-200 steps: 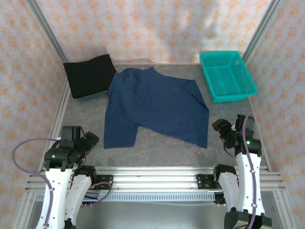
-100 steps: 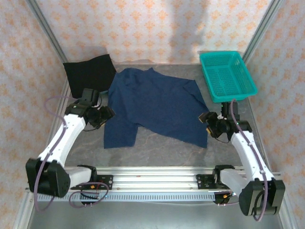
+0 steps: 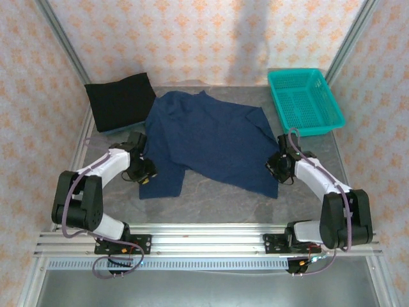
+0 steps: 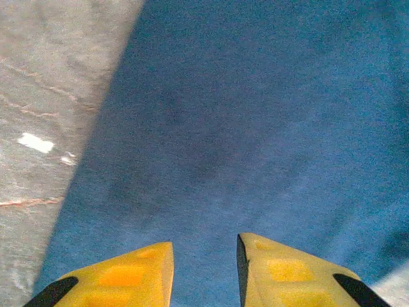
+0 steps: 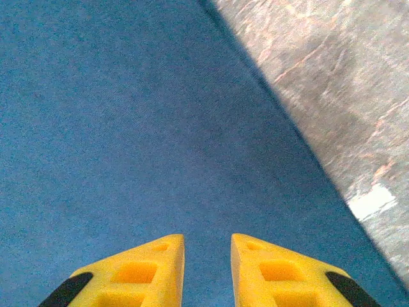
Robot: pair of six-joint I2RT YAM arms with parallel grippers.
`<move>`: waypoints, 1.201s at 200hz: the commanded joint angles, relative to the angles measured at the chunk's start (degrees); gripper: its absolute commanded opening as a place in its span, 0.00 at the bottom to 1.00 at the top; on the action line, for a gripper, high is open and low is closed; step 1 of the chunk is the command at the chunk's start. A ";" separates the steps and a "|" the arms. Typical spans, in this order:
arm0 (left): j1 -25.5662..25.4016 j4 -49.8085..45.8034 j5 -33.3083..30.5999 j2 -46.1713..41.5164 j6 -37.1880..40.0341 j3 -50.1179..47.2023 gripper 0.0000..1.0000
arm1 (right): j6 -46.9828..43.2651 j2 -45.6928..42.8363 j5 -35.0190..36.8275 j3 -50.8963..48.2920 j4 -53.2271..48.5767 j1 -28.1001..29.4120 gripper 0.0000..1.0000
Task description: Fold and stack the t-shirts
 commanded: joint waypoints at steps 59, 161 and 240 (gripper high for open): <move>2.51 -3.63 -7.05 -0.50 -3.07 -8.69 0.29 | 0.14 7.90 11.12 0.26 -2.60 0.20 0.29; 1.59 -12.57 -5.02 -26.10 -14.21 -22.55 0.31 | -3.14 15.47 19.91 5.62 -8.86 -1.91 0.39; 0.64 -19.96 0.60 -40.51 -17.12 -16.06 0.63 | -5.32 9.13 17.37 5.47 -8.96 -5.90 0.51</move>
